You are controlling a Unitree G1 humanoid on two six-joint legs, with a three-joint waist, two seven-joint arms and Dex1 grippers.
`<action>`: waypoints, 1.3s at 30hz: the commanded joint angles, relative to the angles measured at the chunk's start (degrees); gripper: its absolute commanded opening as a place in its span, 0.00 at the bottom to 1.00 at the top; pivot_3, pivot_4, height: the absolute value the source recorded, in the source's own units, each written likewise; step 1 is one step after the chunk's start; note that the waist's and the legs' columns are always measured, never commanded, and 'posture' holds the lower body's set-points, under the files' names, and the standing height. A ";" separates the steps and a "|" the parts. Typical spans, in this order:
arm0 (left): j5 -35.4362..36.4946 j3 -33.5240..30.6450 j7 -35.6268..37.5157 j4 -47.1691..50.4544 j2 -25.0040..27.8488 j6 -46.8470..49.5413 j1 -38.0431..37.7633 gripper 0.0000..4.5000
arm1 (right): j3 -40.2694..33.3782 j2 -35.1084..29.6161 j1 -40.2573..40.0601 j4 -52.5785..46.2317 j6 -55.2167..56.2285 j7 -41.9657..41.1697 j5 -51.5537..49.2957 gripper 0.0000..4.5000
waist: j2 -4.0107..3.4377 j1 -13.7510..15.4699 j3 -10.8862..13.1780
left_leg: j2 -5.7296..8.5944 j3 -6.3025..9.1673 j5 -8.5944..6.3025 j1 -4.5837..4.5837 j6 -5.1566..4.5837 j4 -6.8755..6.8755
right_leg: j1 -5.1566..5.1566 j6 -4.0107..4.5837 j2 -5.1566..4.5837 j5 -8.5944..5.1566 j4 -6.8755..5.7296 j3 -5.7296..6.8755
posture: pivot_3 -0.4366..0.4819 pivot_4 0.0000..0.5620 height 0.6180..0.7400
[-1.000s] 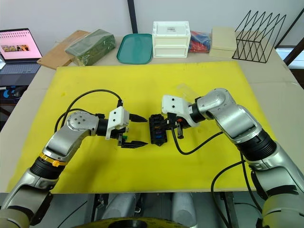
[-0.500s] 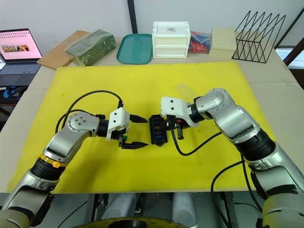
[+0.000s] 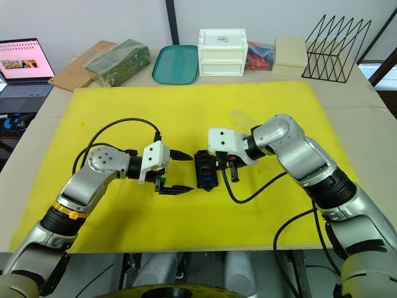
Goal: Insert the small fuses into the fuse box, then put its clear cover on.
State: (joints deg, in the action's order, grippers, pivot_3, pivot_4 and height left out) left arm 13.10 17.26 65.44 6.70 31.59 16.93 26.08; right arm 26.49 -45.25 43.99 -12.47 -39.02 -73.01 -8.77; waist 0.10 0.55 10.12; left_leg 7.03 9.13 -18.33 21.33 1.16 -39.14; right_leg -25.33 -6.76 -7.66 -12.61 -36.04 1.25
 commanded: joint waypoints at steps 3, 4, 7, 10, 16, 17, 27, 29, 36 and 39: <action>0.01 -0.16 0.15 0.07 -0.36 -1.18 0.22 1.00 | -0.05 0.42 0.37 -1.04 -2.05 0.00 0.00 0.15 | 0.00 0.04 0.00 | 0.00 0.00 0.00 0.00 0.00 0.00 | 0.00 0.00 0.00 0.00 0.00 0.00 | 0.48 0.27 1.00; -0.02 -0.16 0.17 0.03 -0.38 -1.22 0.23 1.00 | -0.15 0.47 0.42 -1.16 -2.19 0.10 -0.02 0.22 | 0.00 0.04 0.00 | 0.00 0.00 0.00 0.03 0.00 0.00 | -0.02 0.00 0.00 0.00 0.00 0.00 | 0.48 0.27 1.00; -0.07 -0.22 0.16 -0.07 -0.43 -1.32 0.20 1.00 | -1.16 0.84 1.15 -1.96 -4.32 0.31 -1.22 0.28 | 0.00 0.06 0.00 | 0.00 0.01 0.00 0.04 0.00 0.00 | -0.03 0.00 0.00 0.00 0.01 0.00 | 0.48 0.27 1.00; -0.14 -0.27 0.09 -0.10 -0.44 -1.39 0.08 1.00 | -1.69 0.90 1.68 -2.28 -5.17 0.70 -1.55 0.28 | 0.00 0.10 0.00 | 0.00 0.01 0.00 0.05 0.00 0.00 | -0.04 0.00 0.00 0.00 0.01 0.00 | 0.48 0.27 1.00; -0.14 -0.39 -0.03 -0.08 -0.41 -1.37 0.02 1.00 | -2.89 0.92 2.35 -3.34 -6.78 0.62 -3.29 0.28 | 0.00 0.09 0.00 | 0.01 0.01 0.00 0.06 0.00 0.00 | -0.04 0.00 -0.01 0.00 0.01 0.00 | 0.48 0.27 1.00; -0.14 -0.43 -0.05 -0.03 -0.37 -1.36 -0.01 1.00 | -3.33 0.84 2.42 -3.97 -7.13 0.35 -3.98 0.28 | 0.00 0.09 0.00 | 0.00 0.01 0.00 0.06 0.00 0.00 | -0.04 0.00 -0.01 0.00 0.01 0.00 | 0.48 0.27 1.00; -0.03 -0.80 -0.05 -0.23 -0.04 -1.36 0.30 1.00 | -5.65 1.27 3.05 -5.51 -8.97 1.19 -7.68 0.00 | 0.00 0.09 0.01 | 0.01 0.01 0.00 0.07 0.00 0.00 | -0.06 0.00 -0.01 0.00 0.01 0.00 | 0.48 0.27 1.00; 0.00 -0.86 0.00 -0.30 0.01 -1.30 0.48 1.00 | -5.60 1.28 3.07 -5.37 -9.00 1.34 -7.93 0.00 | 0.00 0.09 0.01 | 0.00 0.01 0.00 0.07 0.00 0.00 | -0.06 0.00 -0.01 0.00 0.01 0.00 | 0.48 0.27 1.00; 0.23 -1.02 0.12 -0.22 0.06 -0.64 1.20 1.00 | -3.79 0.77 1.16 -3.09 -6.67 2.48 -6.12 0.00 | 0.00 0.09 0.01 | 0.00 0.01 0.00 0.07 0.00 0.00 | -0.06 0.00 -0.01 0.00 0.01 0.00 | 0.48 0.27 1.00; 0.29 -1.09 0.18 -0.20 0.14 -0.37 1.51 1.00 | -3.31 0.60 0.51 -1.80 -6.06 2.46 -5.71 0.00 | 0.00 0.10 0.01 | 0.01 0.01 0.00 0.07 0.00 0.00 | -0.06 0.00 -0.01 0.00 0.01 0.00 | 0.48 0.27 1.00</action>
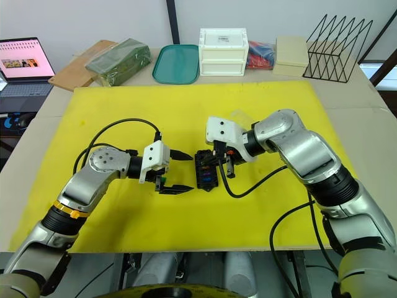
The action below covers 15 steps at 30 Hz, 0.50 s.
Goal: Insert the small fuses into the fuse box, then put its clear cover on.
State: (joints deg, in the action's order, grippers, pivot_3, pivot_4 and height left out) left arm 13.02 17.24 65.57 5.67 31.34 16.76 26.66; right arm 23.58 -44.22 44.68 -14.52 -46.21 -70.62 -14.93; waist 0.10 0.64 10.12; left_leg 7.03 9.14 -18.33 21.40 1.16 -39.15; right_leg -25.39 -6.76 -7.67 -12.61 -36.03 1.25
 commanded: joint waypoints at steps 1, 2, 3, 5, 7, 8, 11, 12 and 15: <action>0.40 -1.07 0.08 0.94 0.44 -0.08 0.99 1.00 | -0.18 -0.53 -0.55 0.62 1.51 0.01 0.72 0.00 | 0.00 -0.01 0.00 | 0.00 -0.01 0.00 0.00 0.00 0.00 | 0.00 0.00 0.00 0.00 0.00 0.00 | 0.48 0.27 1.00; 0.44 -1.10 0.08 1.03 0.47 0.06 1.04 1.00 | 0.05 -0.65 -0.97 0.87 1.82 -0.11 0.89 0.00 | 0.00 -0.03 0.00 | 0.00 0.00 0.00 0.00 0.00 0.00 | 0.00 0.00 0.00 0.00 0.00 0.00 | 0.48 0.27 1.00; 0.46 -1.12 0.10 1.10 0.49 0.18 1.09 1.00 | 0.24 -0.72 -1.39 1.06 2.04 -0.24 1.01 0.00 | 0.00 -0.05 0.00 | 0.00 0.00 0.00 0.00 0.00 0.00 | 0.00 0.00 0.00 0.00 0.00 0.00 | 0.48 0.27 1.00; 0.47 -1.16 0.09 1.19 0.51 0.33 1.19 1.00 | 0.79 -0.68 -2.50 1.78 2.70 -0.18 1.54 0.00 | 0.00 -0.02 0.00 | 0.00 0.00 0.00 -0.01 0.00 0.00 | 0.00 0.00 0.00 0.00 0.00 0.00 | 0.48 0.27 1.00; 0.52 -1.18 0.04 1.41 0.53 0.52 1.25 1.00 | 1.72 -0.99 -3.67 2.72 4.23 -0.02 2.89 0.00 | 0.00 0.00 0.00 | 0.00 0.01 0.00 -0.02 0.00 0.00 | 0.01 0.00 0.00 0.00 0.00 0.00 | 0.48 0.27 1.00; 0.55 -1.17 0.00 1.56 0.53 0.64 1.25 1.00 | 2.06 -1.11 -4.12 3.24 4.93 0.07 3.54 0.00 | 0.00 0.00 -0.01 | 0.00 0.00 0.00 -0.02 0.00 0.00 | 0.03 0.00 0.00 0.00 0.00 0.00 | 0.48 0.27 1.00; 0.61 -1.17 -0.06 1.85 0.58 0.86 1.22 1.00 | 2.44 -1.33 -4.81 4.32 6.27 0.05 4.68 0.00 | 0.00 0.00 -0.01 | 0.00 0.00 0.00 -0.04 0.00 0.00 | 0.04 0.00 0.00 0.00 0.00 0.00 | 0.48 0.27 1.00; 0.62 -1.18 -0.05 1.87 0.60 0.90 1.22 1.00 | 2.39 -1.31 -4.90 4.48 6.47 -0.06 4.82 0.00 | 0.01 0.00 -0.01 | 0.00 0.00 0.00 -0.05 0.00 0.00 | 0.05 0.00 0.00 0.00 0.00 0.00 | 0.48 0.27 1.00; 0.70 -1.25 0.01 2.19 0.75 1.14 1.13 1.00 | 1.79 -1.34 -4.80 4.03 6.39 -0.44 4.56 0.00 | 0.00 0.00 -0.02 | 0.00 0.00 0.00 -0.07 0.00 0.00 | 0.07 0.00 0.00 0.00 0.00 0.00 | 0.48 0.27 1.00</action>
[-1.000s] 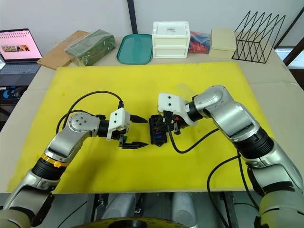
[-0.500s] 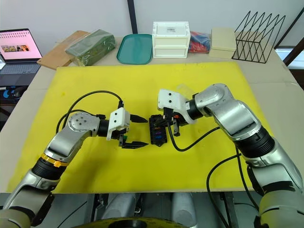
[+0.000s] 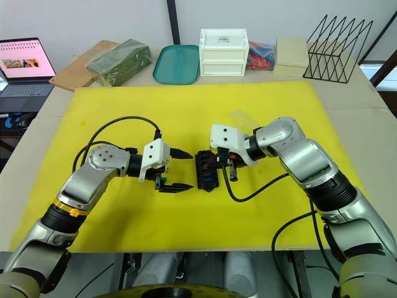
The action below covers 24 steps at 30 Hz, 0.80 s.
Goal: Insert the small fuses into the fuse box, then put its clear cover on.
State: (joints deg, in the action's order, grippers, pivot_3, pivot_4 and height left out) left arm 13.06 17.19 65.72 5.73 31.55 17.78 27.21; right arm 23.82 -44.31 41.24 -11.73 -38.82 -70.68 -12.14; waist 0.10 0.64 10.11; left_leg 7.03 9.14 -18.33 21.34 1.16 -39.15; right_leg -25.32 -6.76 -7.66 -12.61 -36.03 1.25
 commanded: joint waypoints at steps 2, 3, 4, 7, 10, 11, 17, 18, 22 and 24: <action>1.05 -1.55 -0.05 2.71 0.78 0.66 0.46 1.00 | 0.38 -0.91 -0.92 0.54 -1.61 -0.57 0.59 0.00 | 0.00 0.00 0.00 | 0.00 0.00 0.00 0.00 0.00 0.00 | 0.00 0.00 0.00 0.00 0.00 0.00 | 0.48 0.27 1.00; 2.21 -2.25 0.52 3.70 1.43 2.01 0.36 1.00 | -1.23 -0.43 -0.04 -0.27 -1.97 -0.47 -0.66 0.00 | 0.00 0.00 0.00 | 0.00 0.00 0.00 0.00 0.00 0.00 | 0.00 0.00 0.00 0.00 0.00 0.00 | 0.48 0.27 1.00; 3.19 -2.97 0.98 4.71 2.08 3.01 0.29 1.00 | -2.70 -0.03 0.82 -1.07 -2.41 -0.32 -1.74 0.00 | 0.01 0.00 0.01 | 0.00 0.00 0.00 0.01 0.00 0.00 | 0.00 0.00 0.00 0.00 0.00 0.00 | 0.48 0.27 1.00; 6.31 -4.97 1.35 8.32 4.07 6.87 0.29 1.00 | -5.61 -0.22 2.16 -3.58 -4.29 -0.70 -4.59 0.00 | 0.01 -0.03 0.02 | 0.00 0.02 0.00 0.05 0.00 0.00 | -0.05 0.00 0.00 0.00 -0.01 0.00 | 0.48 0.27 1.00; 10.44 -8.88 1.77 12.52 7.50 11.86 -0.02 1.00 | -8.48 -1.85 2.69 -5.71 -5.55 -1.57 -7.03 0.00 | 0.01 -0.09 0.05 | 0.00 0.03 0.00 0.09 0.00 0.00 | -0.10 0.00 0.00 0.00 -0.01 0.00 | 0.48 0.27 1.00; 11.40 -10.37 2.00 13.54 9.11 12.92 -0.48 1.00 | -9.30 -2.76 2.51 -6.09 -5.36 -1.91 -7.42 0.00 | 0.01 -0.10 0.05 | 0.00 0.03 0.00 0.11 0.00 0.01 | -0.12 0.00 0.00 0.00 -0.01 0.00 | 0.48 0.27 1.00; 17.68 -21.85 2.88 17.73 19.40 18.74 -7.00 1.00 | -14.88 -10.08 -1.55 -6.62 -3.28 -4.60 -9.92 0.19 | 0.02 -0.02 0.06 | -0.01 0.02 -0.01 0.08 -0.01 0.03 | -0.09 0.00 0.02 0.00 0.01 0.00 | 0.48 0.27 1.00; 18.27 -24.26 3.33 17.51 21.20 19.14 -8.55 1.00 | -16.13 -11.90 -2.59 -5.90 -2.92 -5.36 -10.18 0.27 | 0.02 -0.02 0.06 | -0.01 0.01 -0.01 0.08 -0.01 0.03 | -0.09 0.00 0.01 0.00 0.01 0.00 | 0.48 0.27 1.00; 19.49 -32.80 5.50 13.91 26.83 19.10 -14.38 1.00 | -20.11 -17.84 -6.60 -1.27 0.83 -7.17 -9.14 0.59 | -0.03 -0.01 0.09 | -0.02 -0.01 -0.01 0.09 -0.02 0.03 | -0.09 0.00 0.01 -0.01 0.02 0.00 | 0.48 0.27 1.00; 19.08 -35.38 6.62 11.86 28.87 17.88 -16.66 1.00 | -21.15 -20.07 -8.14 0.88 2.91 -8.03 -8.57 0.76 | -0.05 -0.02 0.10 | -0.02 -0.04 -0.01 0.08 -0.02 0.03 | -0.09 0.00 0.01 -0.01 0.02 0.00 | 0.48 0.27 1.00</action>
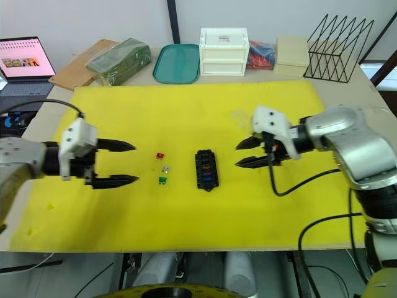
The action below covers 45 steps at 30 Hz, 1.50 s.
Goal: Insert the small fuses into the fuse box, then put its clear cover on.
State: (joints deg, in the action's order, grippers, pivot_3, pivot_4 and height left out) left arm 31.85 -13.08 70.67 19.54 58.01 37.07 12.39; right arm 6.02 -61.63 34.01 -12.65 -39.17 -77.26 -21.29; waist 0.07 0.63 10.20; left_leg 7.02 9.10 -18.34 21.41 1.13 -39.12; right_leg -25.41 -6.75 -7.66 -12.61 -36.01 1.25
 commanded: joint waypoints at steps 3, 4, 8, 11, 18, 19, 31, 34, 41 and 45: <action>-0.77 -9.33 3.63 -6.13 5.09 -3.41 -5.46 1.00 | -5.16 -5.68 -3.40 5.74 5.67 -2.22 1.38 1.00 | -0.05 -0.11 0.03 | -0.02 -0.02 -0.01 -0.01 -0.02 0.02 | 0.00 0.00 0.00 0.00 0.00 0.00 | 0.48 0.27 1.00; -1.27 -10.38 4.26 -7.41 5.80 -4.32 -6.73 1.00 | -5.69 -6.55 -4.29 6.92 6.80 -2.36 1.85 1.00 | -0.06 -0.13 0.04 | -0.02 -0.04 -0.02 -0.01 -0.02 0.02 | -0.01 0.00 0.00 0.00 0.00 0.00 | 0.48 0.27 1.00; -3.93 -13.65 6.62 -12.63 7.96 -8.29 -12.24 1.00 | -8.14 -9.09 -7.80 11.21 10.04 -1.83 3.39 1.00 | -0.17 -0.24 0.10 | -0.04 -0.09 -0.03 -0.02 -0.04 0.04 | -0.01 0.00 0.00 -0.01 0.00 -0.01 | 0.48 0.27 1.00; -4.42 -13.74 6.86 -14.25 7.96 -10.16 -12.96 1.00 | -8.64 -9.43 -9.00 11.74 10.94 -1.30 3.69 1.00 | -0.20 -0.23 0.11 | -0.05 -0.11 -0.04 -0.02 -0.06 0.04 | -0.01 0.00 0.00 0.00 -0.01 -0.01 | 0.48 0.27 1.00; -3.08 -11.51 5.84 -13.05 6.37 -10.11 -11.13 1.00 | -8.13 -8.10 -7.94 8.21 8.53 0.30 2.53 1.00 | -0.22 -0.23 0.12 | -0.06 -0.11 -0.08 -0.01 -0.12 0.04 | -0.02 0.00 -0.01 0.00 0.00 -0.01 | 0.48 0.27 1.00; -3.03 -11.32 5.79 -12.93 6.30 -10.03 -10.99 1.00 | -8.00 -7.91 -7.55 7.82 8.28 0.41 2.34 1.00 | -0.22 -0.26 0.13 | -0.06 -0.11 -0.08 -0.01 -0.11 0.04 | -0.02 0.00 -0.01 0.00 0.00 -0.02 | 0.48 0.27 1.00; 4.51 0.01 2.28 -13.54 -1.04 3.27 0.86 1.00 | -0.41 4.19 7.09 -2.74 0.74 3.06 -2.15 1.00 | -0.22 -0.36 0.13 | -0.08 -0.11 -0.04 -0.02 -0.05 0.03 | -0.01 0.00 0.01 0.00 -0.02 -0.03 | 0.48 0.27 1.00; 8.06 2.38 -2.38 -18.63 -5.48 14.57 8.07 1.00 | 1.80 7.39 9.82 -4.63 -0.02 3.14 -2.88 1.00 | -0.17 -0.15 0.11 | -0.07 -0.07 -0.03 0.00 -0.04 -0.02 | -0.03 0.00 0.02 0.00 -0.07 -0.02 | 0.48 0.27 1.00; 11.25 6.35 -7.34 -29.54 -13.00 32.34 16.89 1.00 | 5.44 12.33 13.32 -8.34 -1.99 3.74 -4.26 1.00 | -0.13 -0.22 0.10 | 0.00 -0.04 -0.03 0.01 -0.04 -0.05 | -0.04 0.00 0.00 0.00 -0.08 -0.03 | 0.48 0.27 1.00; 10.79 5.52 -10.57 -35.86 -16.81 36.01 19.73 0.91 | 6.15 13.00 13.34 -9.04 -2.35 4.12 -4.14 1.00 | -0.08 -0.50 0.07 | 0.00 -0.01 -0.01 0.00 -0.01 -0.06 | -0.05 -0.01 0.01 0.00 -0.12 -0.03 | 0.48 0.27 1.00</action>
State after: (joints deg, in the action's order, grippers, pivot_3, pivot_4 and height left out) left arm 42.28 -6.16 61.31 -15.03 41.12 71.91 30.95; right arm 12.99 -48.41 46.23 -20.20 -41.42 -73.50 -25.05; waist 0.00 0.13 10.27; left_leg 7.01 9.09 -18.35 21.42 1.13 -39.18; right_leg -25.46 -6.76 -7.65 -12.61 -36.12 1.23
